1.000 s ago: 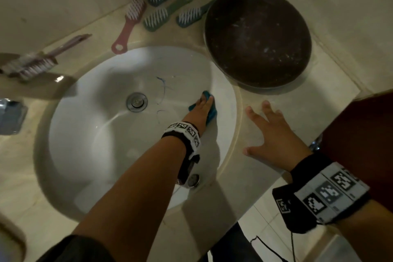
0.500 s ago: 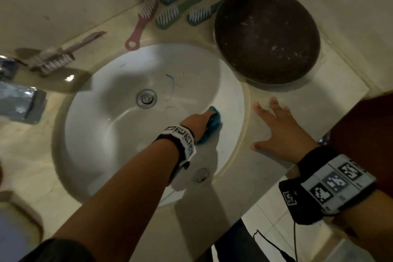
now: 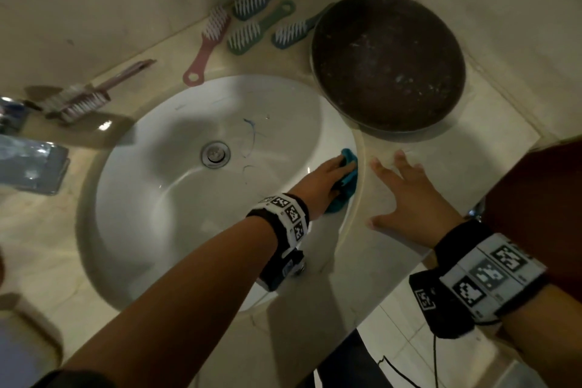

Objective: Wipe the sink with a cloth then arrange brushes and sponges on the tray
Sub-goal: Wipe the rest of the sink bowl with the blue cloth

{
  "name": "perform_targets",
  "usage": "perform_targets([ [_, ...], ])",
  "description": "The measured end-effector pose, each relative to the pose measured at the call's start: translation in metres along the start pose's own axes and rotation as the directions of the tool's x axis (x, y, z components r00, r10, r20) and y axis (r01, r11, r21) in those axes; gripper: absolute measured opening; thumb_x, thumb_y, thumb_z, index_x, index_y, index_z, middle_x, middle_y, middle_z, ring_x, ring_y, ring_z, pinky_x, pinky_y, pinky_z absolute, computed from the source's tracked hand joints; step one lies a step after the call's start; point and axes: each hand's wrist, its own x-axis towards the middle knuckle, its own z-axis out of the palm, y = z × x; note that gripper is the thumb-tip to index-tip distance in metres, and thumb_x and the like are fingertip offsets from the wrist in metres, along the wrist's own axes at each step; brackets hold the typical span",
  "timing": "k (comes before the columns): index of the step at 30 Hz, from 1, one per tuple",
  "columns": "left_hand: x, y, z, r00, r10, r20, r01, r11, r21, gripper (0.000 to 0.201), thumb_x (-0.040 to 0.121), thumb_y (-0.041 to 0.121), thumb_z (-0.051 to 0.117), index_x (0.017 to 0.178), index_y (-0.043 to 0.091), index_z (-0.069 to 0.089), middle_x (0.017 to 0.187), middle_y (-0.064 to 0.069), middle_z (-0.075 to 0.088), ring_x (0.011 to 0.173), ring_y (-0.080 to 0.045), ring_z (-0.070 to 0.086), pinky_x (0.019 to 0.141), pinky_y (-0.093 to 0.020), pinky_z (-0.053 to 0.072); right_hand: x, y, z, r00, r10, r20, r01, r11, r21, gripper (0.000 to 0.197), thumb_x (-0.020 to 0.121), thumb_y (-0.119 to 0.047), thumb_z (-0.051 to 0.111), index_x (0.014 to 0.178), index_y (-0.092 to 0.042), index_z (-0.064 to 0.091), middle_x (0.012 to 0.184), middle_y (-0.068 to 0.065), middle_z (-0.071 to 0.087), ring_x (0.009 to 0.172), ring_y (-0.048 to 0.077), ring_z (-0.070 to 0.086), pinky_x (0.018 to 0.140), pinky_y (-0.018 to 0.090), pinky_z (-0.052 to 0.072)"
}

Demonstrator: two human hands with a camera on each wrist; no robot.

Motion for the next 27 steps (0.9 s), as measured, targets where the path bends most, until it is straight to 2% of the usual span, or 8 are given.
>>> perform_targets([
  [2,0.008,-0.002,-0.012,1.0,0.029,-0.009,-0.028,0.994,0.108,0.048,0.095,0.014,0.053,0.141,0.015,0.039,0.132,-0.011,0.047,0.102,-0.013,0.056,0.085,-0.017,0.049,-0.001,-0.001,-0.001,1.0,0.004,0.007,-0.004,1.0,0.001,0.106,0.075,-0.044,0.072,0.148,-0.041,-0.006,0.158,-0.002,-0.02,0.147,0.032,-0.012,0.119,0.043,0.006],
  [5,0.02,-0.011,-0.022,0.997,0.071,0.042,-0.081,0.936,0.343,0.057,0.092,0.009,0.057,0.144,0.02,0.037,0.148,-0.006,0.029,0.129,-0.023,0.042,0.102,-0.015,0.031,-0.001,-0.001,-0.002,1.0,0.001,0.011,-0.001,1.0,0.001,0.105,0.076,-0.044,0.071,0.148,-0.04,-0.006,0.158,-0.001,-0.02,0.147,0.031,-0.013,0.119,0.042,0.005],
  [7,0.025,-0.013,-0.023,0.996,0.087,-0.007,-0.082,0.959,0.272,0.057,0.089,0.01,0.061,0.142,0.017,0.042,0.144,-0.007,0.035,0.127,-0.024,0.043,0.099,-0.01,0.026,-0.001,-0.001,-0.002,1.0,-0.001,0.01,0.001,1.0,-0.008,0.105,0.077,-0.044,0.071,0.148,-0.04,-0.006,0.158,-0.001,-0.02,0.147,0.031,-0.013,0.12,0.042,0.004],
  [11,0.019,-0.007,-0.022,0.995,0.069,-0.067,-0.053,0.975,0.216,0.052,0.087,0.025,0.065,0.136,0.018,0.046,0.135,-0.006,0.047,0.119,-0.023,0.049,0.1,-0.025,0.036,-0.002,-0.002,-0.001,1.0,0.004,0.003,-0.003,1.0,-0.015,0.105,0.076,-0.044,0.071,0.149,-0.039,-0.005,0.159,0.0,-0.019,0.147,0.032,-0.011,0.12,0.043,0.005],
  [13,0.013,-0.008,-0.019,0.996,0.075,-0.051,-0.061,0.972,0.227,0.049,0.089,0.032,0.061,0.134,0.018,0.047,0.133,-0.006,0.049,0.118,-0.021,0.049,0.097,-0.023,0.035,-0.002,-0.002,-0.001,1.0,0.003,0.003,-0.003,1.0,-0.011,0.106,0.076,-0.044,0.071,0.149,-0.039,-0.006,0.159,0.001,-0.019,0.147,0.033,-0.011,0.12,0.042,0.005],
  [21,0.034,-0.001,-0.026,0.987,0.054,-0.152,-0.025,0.981,0.19,0.041,0.089,0.024,0.061,0.128,0.018,0.051,0.125,-0.011,0.051,0.115,-0.027,0.051,0.097,-0.029,0.038,-0.002,-0.002,-0.001,1.0,0.001,0.001,-0.001,1.0,-0.013,0.105,0.077,-0.043,0.071,0.149,-0.039,-0.005,0.159,0.0,-0.018,0.147,0.032,-0.011,0.119,0.043,0.006],
  [24,0.026,-0.004,-0.023,0.992,0.05,-0.117,-0.026,0.98,0.197,0.043,0.086,0.023,0.064,0.128,0.019,0.052,0.122,-0.01,0.052,0.113,-0.026,0.051,0.093,-0.025,0.036,-0.001,-0.001,-0.001,1.0,-0.001,0.0,0.001,1.0,0.005,0.105,0.076,-0.042,0.072,0.149,-0.04,-0.004,0.159,0.0,-0.018,0.147,0.033,-0.011,0.119,0.042,0.006],
  [27,0.004,-0.007,-0.019,0.999,0.049,0.019,-0.052,0.964,0.26,0.043,0.084,0.022,0.067,0.125,0.018,0.054,0.118,-0.009,0.056,0.111,-0.026,0.054,0.094,-0.026,0.037,-0.002,-0.001,-0.002,1.0,0.001,0.008,-0.001,1.0,0.011,0.105,0.076,-0.042,0.072,0.149,-0.04,-0.004,0.159,0.0,-0.018,0.147,0.033,-0.011,0.119,0.041,0.006],
])
